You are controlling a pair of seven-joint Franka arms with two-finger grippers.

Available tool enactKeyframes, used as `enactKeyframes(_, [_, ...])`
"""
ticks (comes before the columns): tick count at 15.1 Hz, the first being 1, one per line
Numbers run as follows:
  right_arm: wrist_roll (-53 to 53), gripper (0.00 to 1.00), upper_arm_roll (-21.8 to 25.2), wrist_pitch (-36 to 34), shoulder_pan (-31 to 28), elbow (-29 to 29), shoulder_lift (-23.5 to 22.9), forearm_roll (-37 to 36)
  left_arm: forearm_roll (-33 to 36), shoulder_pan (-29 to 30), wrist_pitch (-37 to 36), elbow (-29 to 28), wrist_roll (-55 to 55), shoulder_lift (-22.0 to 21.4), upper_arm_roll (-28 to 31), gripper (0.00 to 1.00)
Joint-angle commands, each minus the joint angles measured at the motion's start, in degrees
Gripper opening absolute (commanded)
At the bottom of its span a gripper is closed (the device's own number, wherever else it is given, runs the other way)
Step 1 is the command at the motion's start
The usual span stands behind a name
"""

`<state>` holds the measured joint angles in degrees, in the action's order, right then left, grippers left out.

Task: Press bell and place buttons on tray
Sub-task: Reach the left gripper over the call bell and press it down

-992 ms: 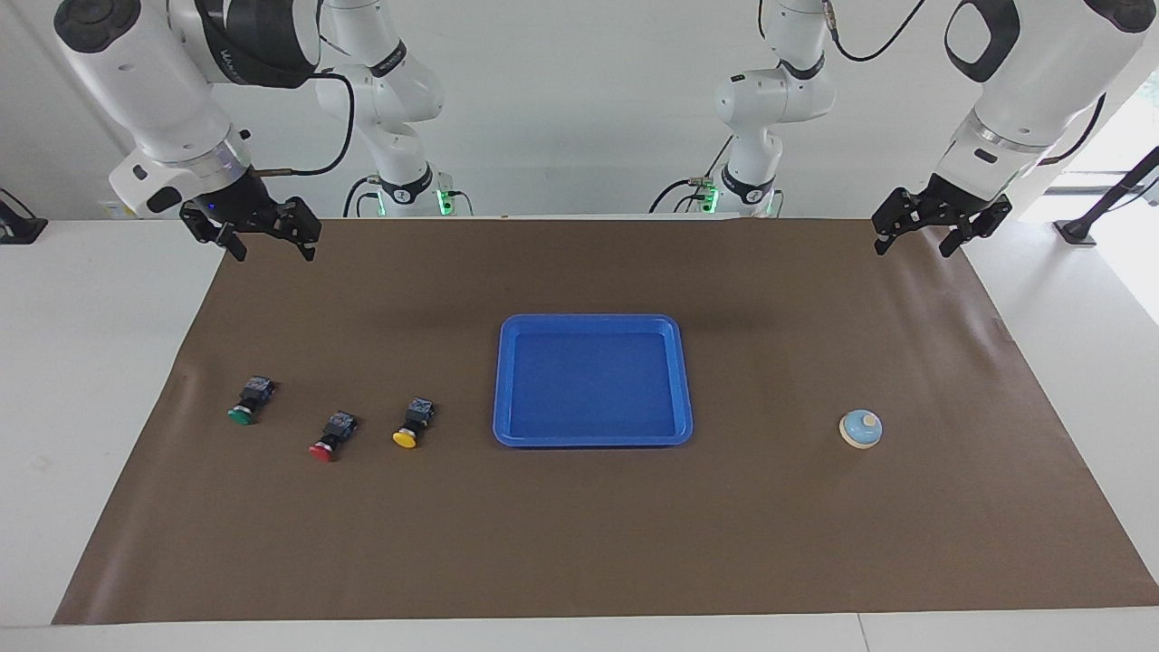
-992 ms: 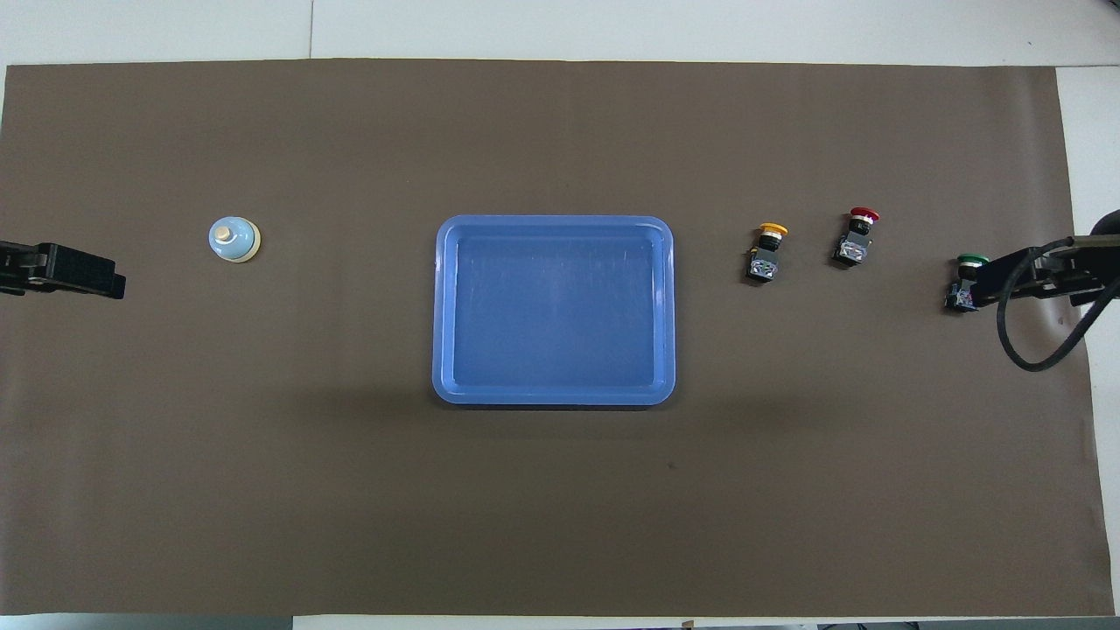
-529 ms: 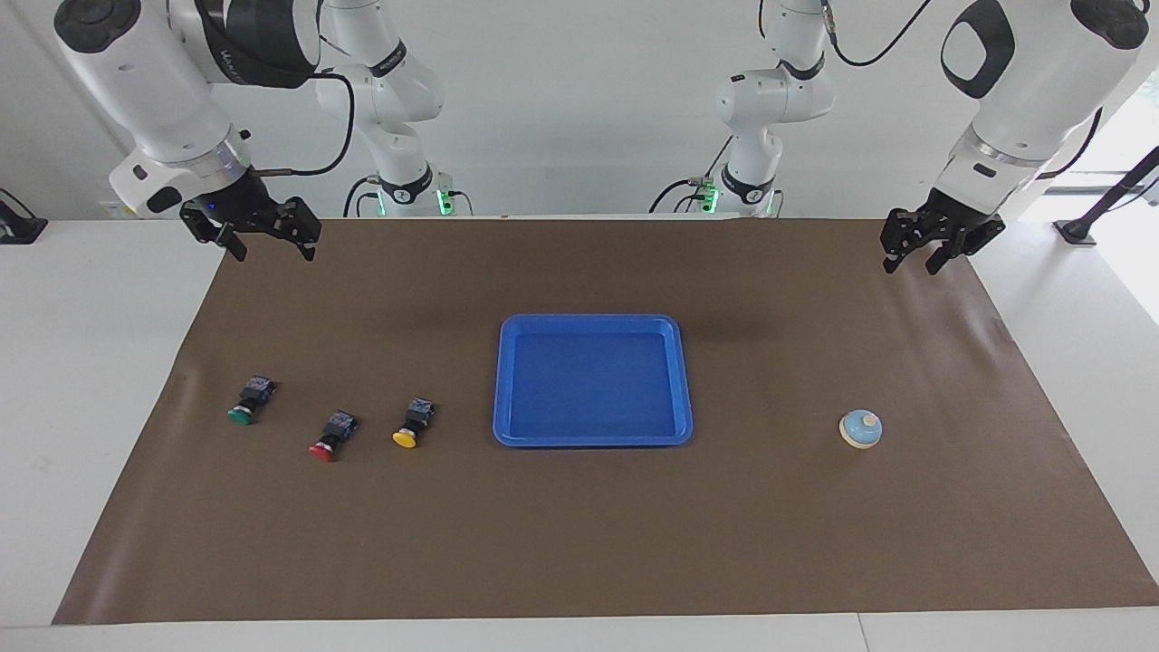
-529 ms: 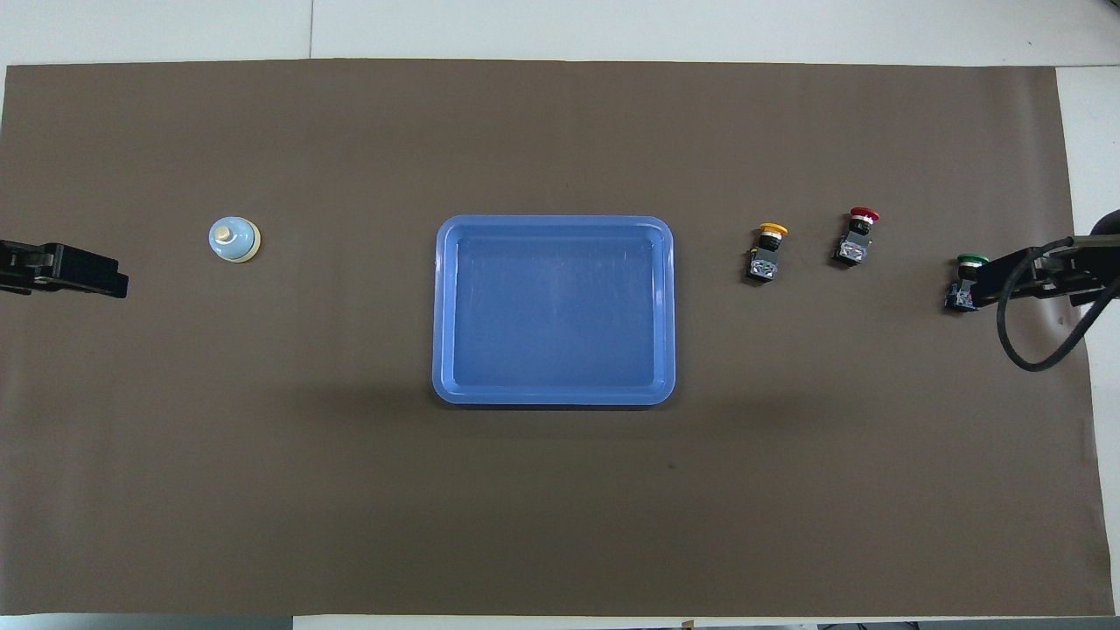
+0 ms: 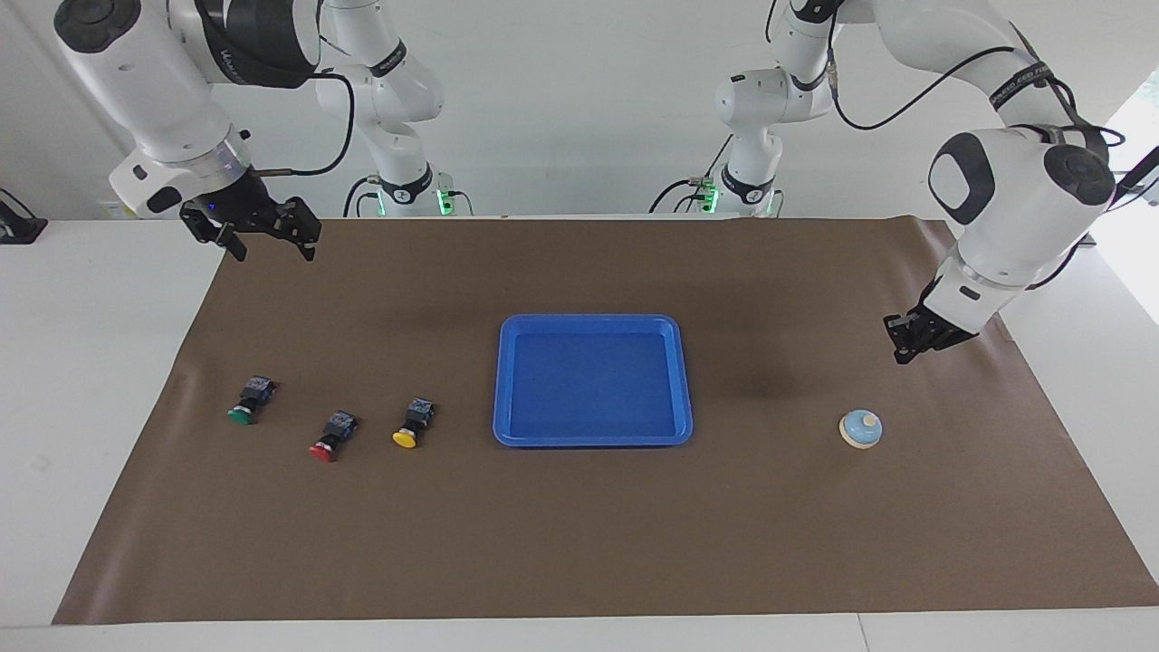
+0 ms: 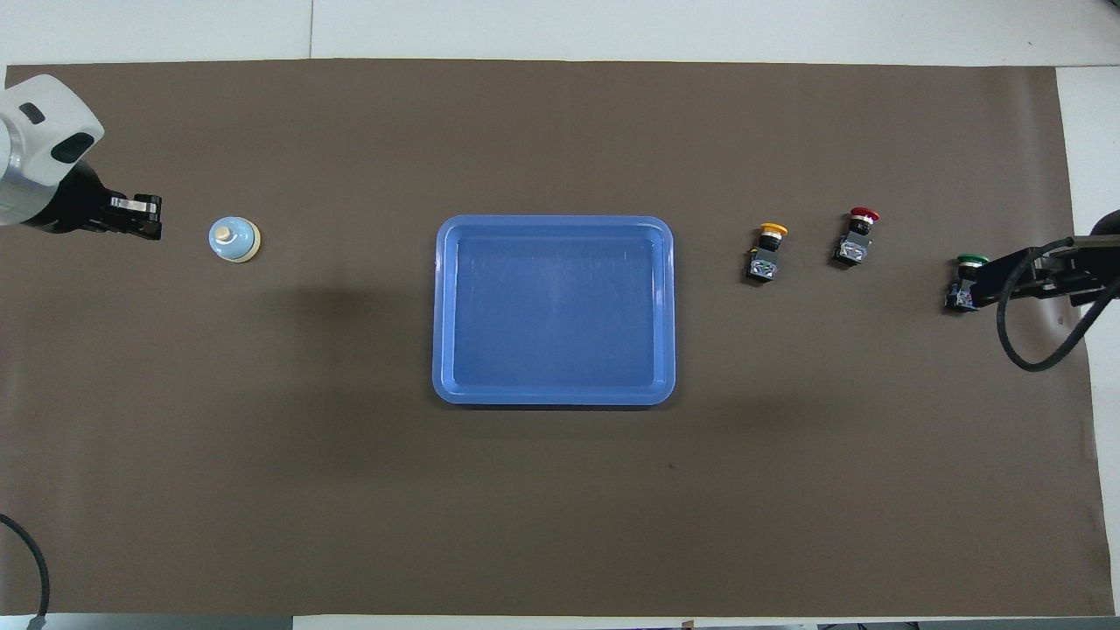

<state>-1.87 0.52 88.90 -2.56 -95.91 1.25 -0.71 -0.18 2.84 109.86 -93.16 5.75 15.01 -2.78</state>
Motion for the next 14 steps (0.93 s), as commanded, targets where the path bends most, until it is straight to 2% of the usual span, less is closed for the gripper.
enactKeyframes(1, [-1.3, 1.00, -0.9, -0.3, -1.0, -1.0, 1.0, -0.3, 1.2, 0.9, 3.4, 2.1, -0.5, 4.2, 0.0, 0.00])
enactKeyframes(5, [-1.2, 1.00, -0.8, -0.3, -1.0, -1.0, 1.0, -0.3, 1.9, 0.8, 8.8, 0.6, -0.7, 7.7, 0.0, 0.00])
enactKeyframes(9, [-1.2, 1.00, -0.9, -0.3, -1.0, -1.0, 1.0, -0.3, 2.0, 0.9, 11.0, -1.8, -0.7, 7.6, 0.0, 0.00])
enactKeyframes(14, [-1.2, 1.00, -0.9, -0.3, -1.0, -1.0, 1.0, -0.3, 2.0, 0.6, 16.7, -7.6, -1.5, 7.0, 0.0, 0.00])
